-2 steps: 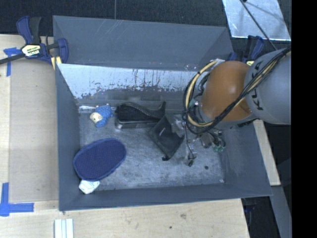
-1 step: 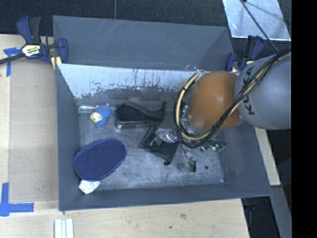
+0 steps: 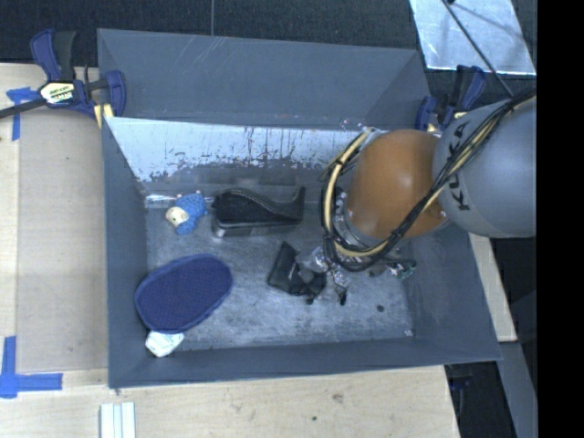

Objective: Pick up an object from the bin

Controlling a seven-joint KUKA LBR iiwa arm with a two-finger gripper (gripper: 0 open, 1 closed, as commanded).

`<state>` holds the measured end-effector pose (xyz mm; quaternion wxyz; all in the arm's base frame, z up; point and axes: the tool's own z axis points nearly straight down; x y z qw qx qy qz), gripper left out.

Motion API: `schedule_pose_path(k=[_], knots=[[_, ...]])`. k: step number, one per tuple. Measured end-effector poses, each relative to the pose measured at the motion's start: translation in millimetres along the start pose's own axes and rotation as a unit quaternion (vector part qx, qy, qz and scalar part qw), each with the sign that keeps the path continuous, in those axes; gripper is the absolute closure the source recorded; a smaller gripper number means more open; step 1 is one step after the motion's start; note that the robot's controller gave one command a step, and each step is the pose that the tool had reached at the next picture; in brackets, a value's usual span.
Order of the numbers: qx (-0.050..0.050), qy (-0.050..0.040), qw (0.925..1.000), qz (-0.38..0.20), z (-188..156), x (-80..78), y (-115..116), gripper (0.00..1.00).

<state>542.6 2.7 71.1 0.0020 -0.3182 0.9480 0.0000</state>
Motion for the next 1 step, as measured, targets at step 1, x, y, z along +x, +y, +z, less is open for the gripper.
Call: schedule_pose_path(k=[1], knots=[[0.003, -0.0030, 0.9996, -0.029, -140.8, 0.1, -1.2, 1.00]])
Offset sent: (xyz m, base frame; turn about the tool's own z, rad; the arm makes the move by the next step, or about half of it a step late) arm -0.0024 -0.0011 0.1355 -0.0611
